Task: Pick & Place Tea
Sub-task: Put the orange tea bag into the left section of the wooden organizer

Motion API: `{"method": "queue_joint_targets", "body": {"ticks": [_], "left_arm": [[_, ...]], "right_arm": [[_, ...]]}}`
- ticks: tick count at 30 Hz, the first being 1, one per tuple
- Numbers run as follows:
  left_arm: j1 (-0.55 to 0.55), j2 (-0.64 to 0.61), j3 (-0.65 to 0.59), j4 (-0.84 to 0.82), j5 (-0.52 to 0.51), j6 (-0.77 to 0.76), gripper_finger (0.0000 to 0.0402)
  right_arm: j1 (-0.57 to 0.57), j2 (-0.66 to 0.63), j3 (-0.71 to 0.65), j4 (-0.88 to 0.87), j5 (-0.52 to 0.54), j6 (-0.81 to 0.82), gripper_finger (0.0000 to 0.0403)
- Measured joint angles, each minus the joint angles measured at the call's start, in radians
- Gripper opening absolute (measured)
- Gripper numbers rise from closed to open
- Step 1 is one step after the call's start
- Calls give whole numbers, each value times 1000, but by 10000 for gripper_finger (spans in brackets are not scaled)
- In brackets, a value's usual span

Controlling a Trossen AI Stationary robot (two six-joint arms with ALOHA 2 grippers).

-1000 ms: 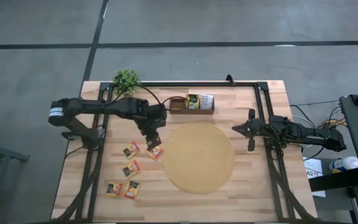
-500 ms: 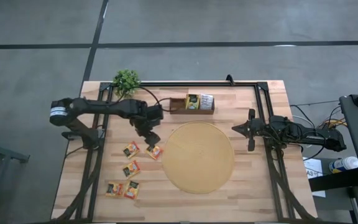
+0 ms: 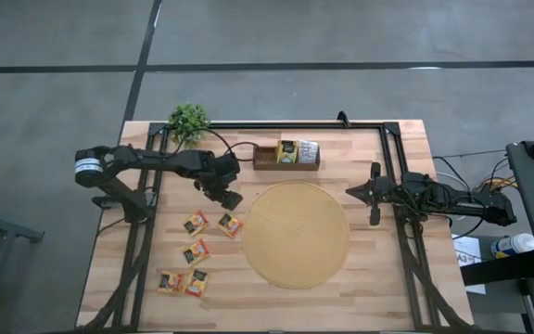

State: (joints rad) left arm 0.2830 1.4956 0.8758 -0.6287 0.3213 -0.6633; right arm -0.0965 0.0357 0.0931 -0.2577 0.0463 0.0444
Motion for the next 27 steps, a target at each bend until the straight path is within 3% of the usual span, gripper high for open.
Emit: {"method": "queue_joint_targets", "body": {"ticks": [27], "left_arm": [[5,-2,-183,231,46,-102,250]], "right_arm": [[0,0,0,0,0,0,9]]}}
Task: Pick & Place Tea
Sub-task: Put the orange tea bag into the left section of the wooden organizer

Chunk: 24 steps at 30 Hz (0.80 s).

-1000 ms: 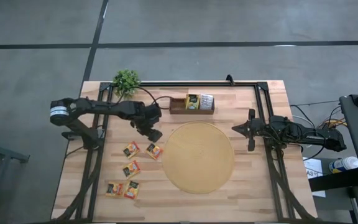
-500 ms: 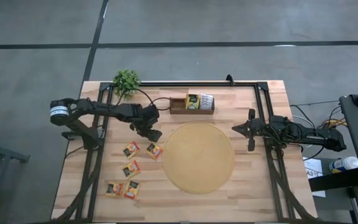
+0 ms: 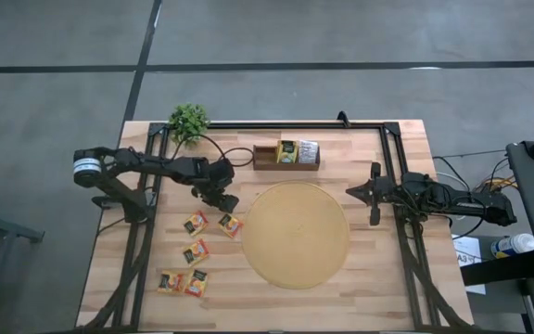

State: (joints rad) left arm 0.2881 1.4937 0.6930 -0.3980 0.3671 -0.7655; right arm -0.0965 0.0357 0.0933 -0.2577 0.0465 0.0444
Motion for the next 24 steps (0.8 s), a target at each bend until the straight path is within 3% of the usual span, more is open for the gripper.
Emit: {"method": "queue_joint_targets", "body": {"ticks": [24], "left_arm": [[-87,36,-10,81,32,-66,245]], "right_arm": [[0,0,0,0,0,0,9]]}}
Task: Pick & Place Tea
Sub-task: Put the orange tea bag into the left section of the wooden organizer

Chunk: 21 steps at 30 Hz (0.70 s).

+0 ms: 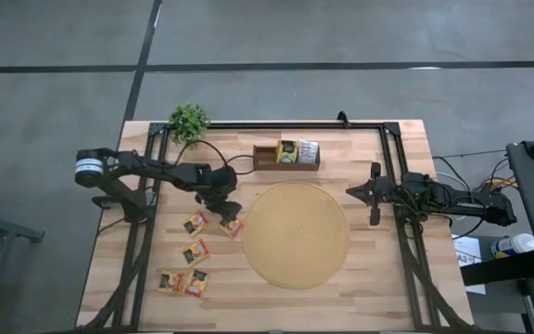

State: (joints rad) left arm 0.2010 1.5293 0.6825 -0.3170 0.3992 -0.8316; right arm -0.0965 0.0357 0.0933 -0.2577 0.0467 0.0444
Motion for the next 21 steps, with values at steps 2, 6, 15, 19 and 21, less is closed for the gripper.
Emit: {"method": "queue_joint_targets", "body": {"ticks": [2,6,15,19,21], "left_arm": [[-3,29,3,4,5,0,236],[-3,91,4,31,14,-1,198],[-4,212,13,130,42,19,65],[-5,219,23,133,29,47,12],[-5,219,30,129,25,53,5]], "right_arm": [[0,0,0,0,0,0,9],[0,0,0,0,0,0,9],[0,0,0,0,0,0,9],[0,0,0,0,0,0,9],[0,0,0,0,0,0,9]]}}
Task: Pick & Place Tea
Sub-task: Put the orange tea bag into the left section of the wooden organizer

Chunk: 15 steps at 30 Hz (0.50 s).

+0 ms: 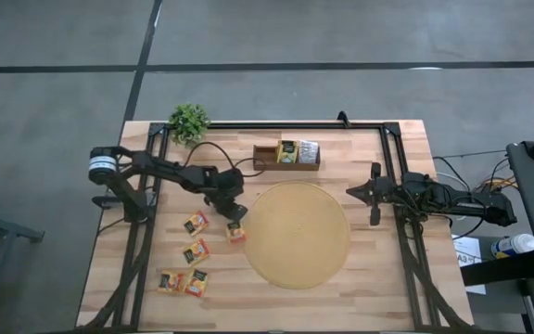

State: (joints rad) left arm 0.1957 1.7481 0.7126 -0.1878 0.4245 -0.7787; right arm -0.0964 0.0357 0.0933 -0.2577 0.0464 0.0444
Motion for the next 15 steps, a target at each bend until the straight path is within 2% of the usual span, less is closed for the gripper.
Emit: {"method": "queue_joint_targets", "body": {"ticks": [9,15], "left_arm": [[-1,-39,89,-119,2,52,1],[-1,-128,132,-199,-91,78,0]], "right_arm": [[0,0,0,0,0,0,9],[0,0,0,0,0,0,8]]}}
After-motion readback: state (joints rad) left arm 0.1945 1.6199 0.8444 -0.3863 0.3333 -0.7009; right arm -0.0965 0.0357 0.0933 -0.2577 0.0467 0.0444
